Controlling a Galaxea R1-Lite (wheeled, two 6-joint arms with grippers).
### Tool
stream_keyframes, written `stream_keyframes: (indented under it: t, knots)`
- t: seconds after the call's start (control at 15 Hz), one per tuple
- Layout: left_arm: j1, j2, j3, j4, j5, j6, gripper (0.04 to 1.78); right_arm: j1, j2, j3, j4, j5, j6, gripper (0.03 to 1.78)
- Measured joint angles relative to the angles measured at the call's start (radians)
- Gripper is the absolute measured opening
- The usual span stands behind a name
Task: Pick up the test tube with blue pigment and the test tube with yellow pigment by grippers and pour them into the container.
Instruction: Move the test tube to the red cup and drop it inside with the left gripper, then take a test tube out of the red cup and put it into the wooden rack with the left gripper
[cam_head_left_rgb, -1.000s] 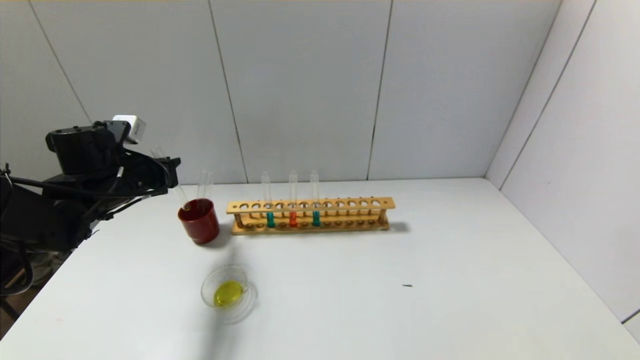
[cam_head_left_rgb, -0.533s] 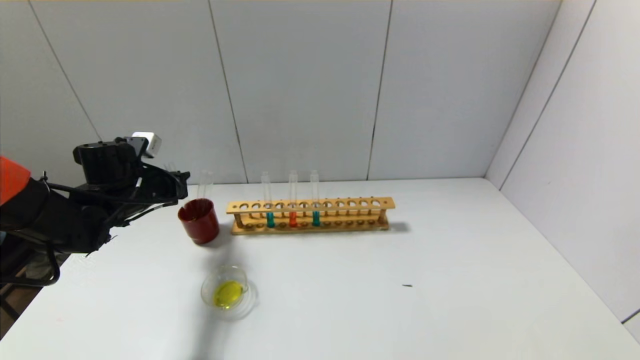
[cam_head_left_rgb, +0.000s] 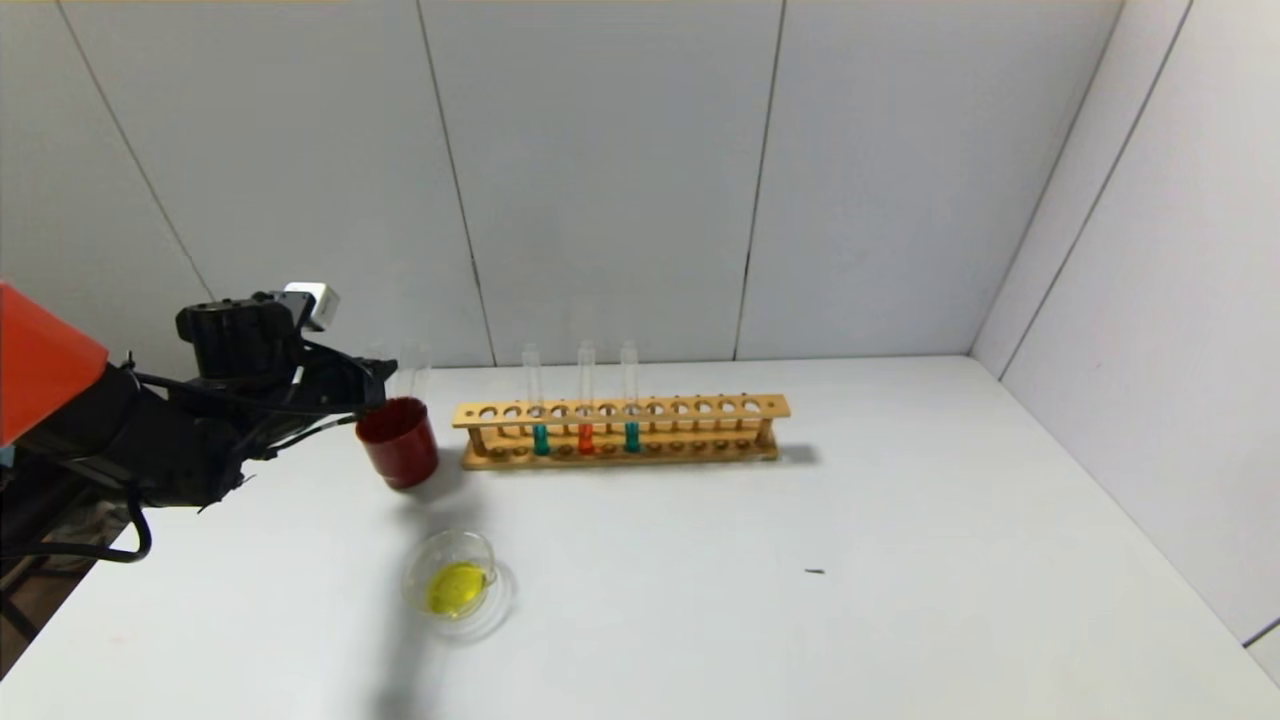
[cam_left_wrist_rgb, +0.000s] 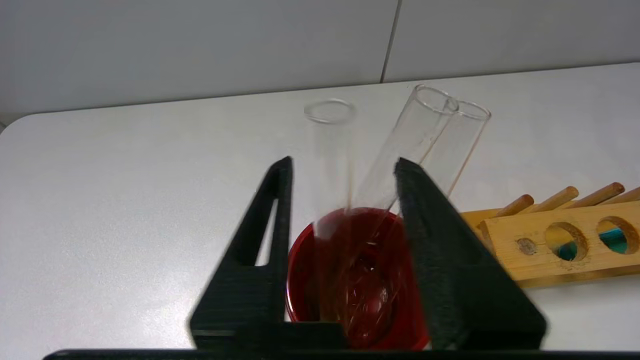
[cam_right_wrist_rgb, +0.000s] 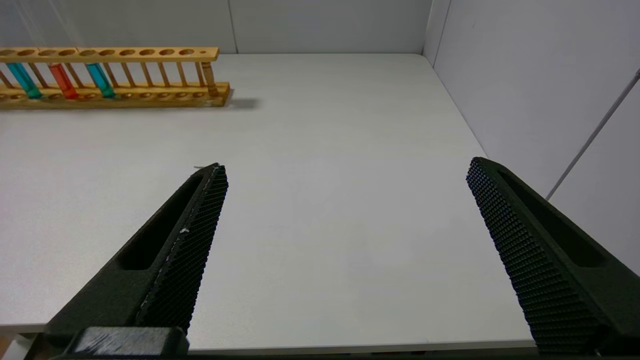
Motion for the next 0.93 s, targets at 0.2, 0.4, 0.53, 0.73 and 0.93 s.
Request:
stream_keyframes:
  t: [0.2,0.4,0.53,0.73,0.93]
  knots:
    - [0.000,-0.001,0.004,0.000,0.000,0.000,1.31,0.000,0.000,0.000,0.000,0.000,0.000,1.75]
    - [-0.001,-0.034,0.010,0.003,0.000,0.001,1.64,0.000,0.000,0.000,0.000,0.000,0.000,1.75]
    - [-0.005,-0.081,0.016,0.009,0.000,0.005,1.74,0.000,0.000,0.000,0.000,0.000,0.000,1.75]
    - [-0.047,-0.177,0.036,0.011,-0.003,0.000,1.75,0.000,0.000,0.000,0.000,0.000,0.000,1.75]
    - [-0.143,-0.257,0.111,0.004,-0.024,-0.010,1.75,0.000,0.000,0.000,0.000,0.000,0.000,1.75]
